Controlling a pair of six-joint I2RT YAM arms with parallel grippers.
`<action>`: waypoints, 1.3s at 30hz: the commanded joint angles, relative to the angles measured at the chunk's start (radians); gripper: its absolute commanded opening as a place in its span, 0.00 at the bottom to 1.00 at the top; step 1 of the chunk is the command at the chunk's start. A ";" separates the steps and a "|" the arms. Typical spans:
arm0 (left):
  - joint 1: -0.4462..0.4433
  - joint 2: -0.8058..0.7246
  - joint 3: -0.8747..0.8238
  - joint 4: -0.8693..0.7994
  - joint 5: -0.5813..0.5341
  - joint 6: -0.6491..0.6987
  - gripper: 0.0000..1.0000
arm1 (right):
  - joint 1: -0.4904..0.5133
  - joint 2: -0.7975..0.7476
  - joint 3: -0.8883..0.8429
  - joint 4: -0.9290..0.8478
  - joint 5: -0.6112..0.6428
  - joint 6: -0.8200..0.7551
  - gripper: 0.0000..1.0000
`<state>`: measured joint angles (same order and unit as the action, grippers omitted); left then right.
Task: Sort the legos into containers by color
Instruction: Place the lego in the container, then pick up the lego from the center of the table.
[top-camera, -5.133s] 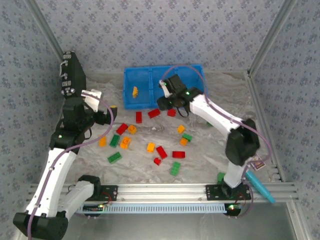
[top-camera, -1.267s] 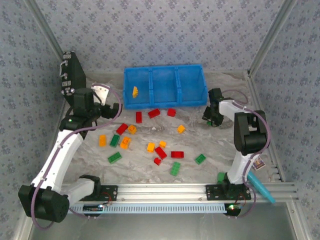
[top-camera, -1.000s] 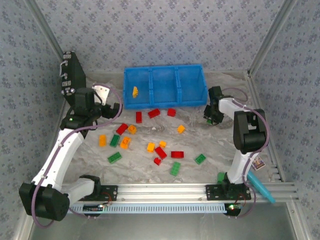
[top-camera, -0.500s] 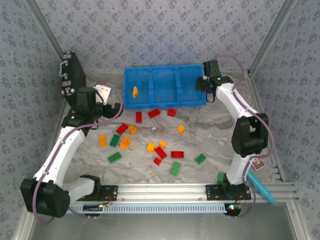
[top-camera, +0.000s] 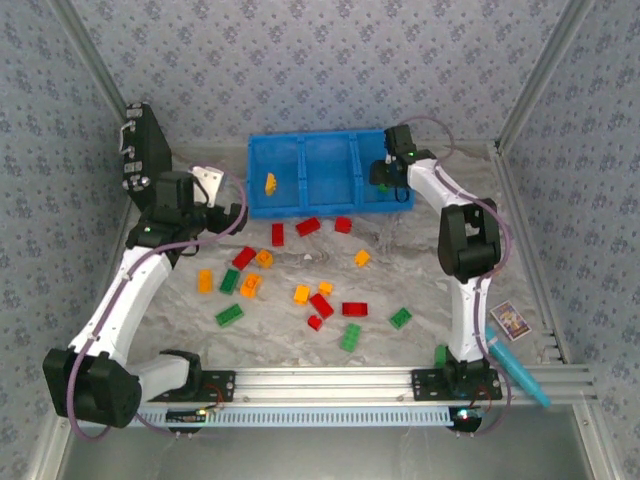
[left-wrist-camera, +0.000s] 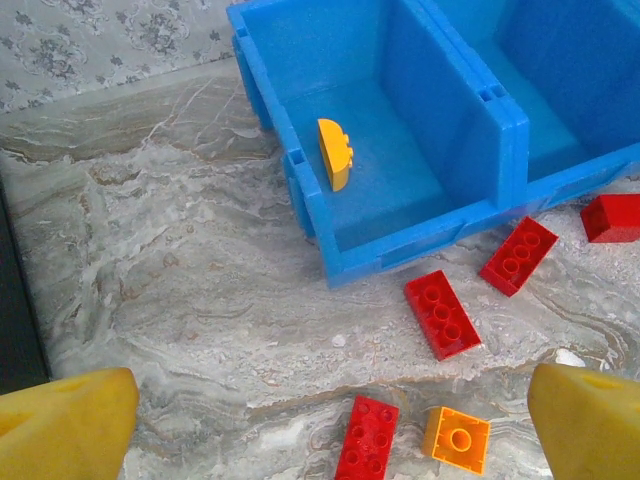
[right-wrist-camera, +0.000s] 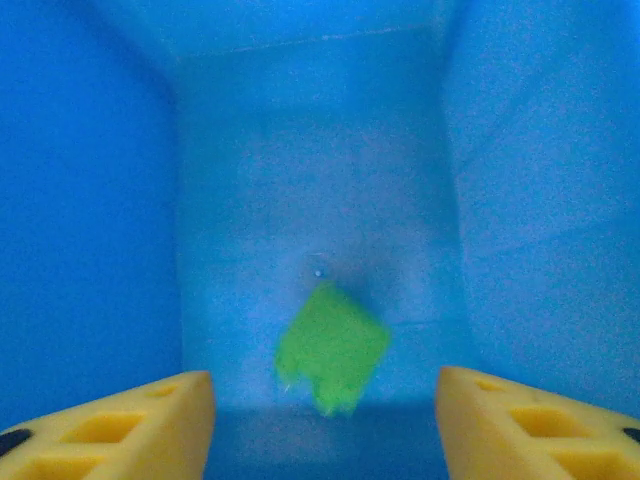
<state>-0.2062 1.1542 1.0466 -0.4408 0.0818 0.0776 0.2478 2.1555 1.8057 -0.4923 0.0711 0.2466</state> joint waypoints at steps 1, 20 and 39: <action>-0.009 0.004 0.026 0.006 0.006 -0.005 1.00 | 0.016 -0.090 -0.009 0.020 0.011 -0.003 0.70; -0.009 -0.103 -0.060 0.080 0.029 0.007 1.00 | 0.300 -0.288 -0.301 -0.023 0.049 0.302 0.77; -0.009 -0.152 -0.094 0.080 0.011 0.022 1.00 | 0.307 -0.061 -0.193 -0.067 0.037 0.356 0.78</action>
<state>-0.2062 1.0206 0.9520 -0.3809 0.0895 0.0860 0.5568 2.0701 1.5627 -0.5209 0.0978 0.5766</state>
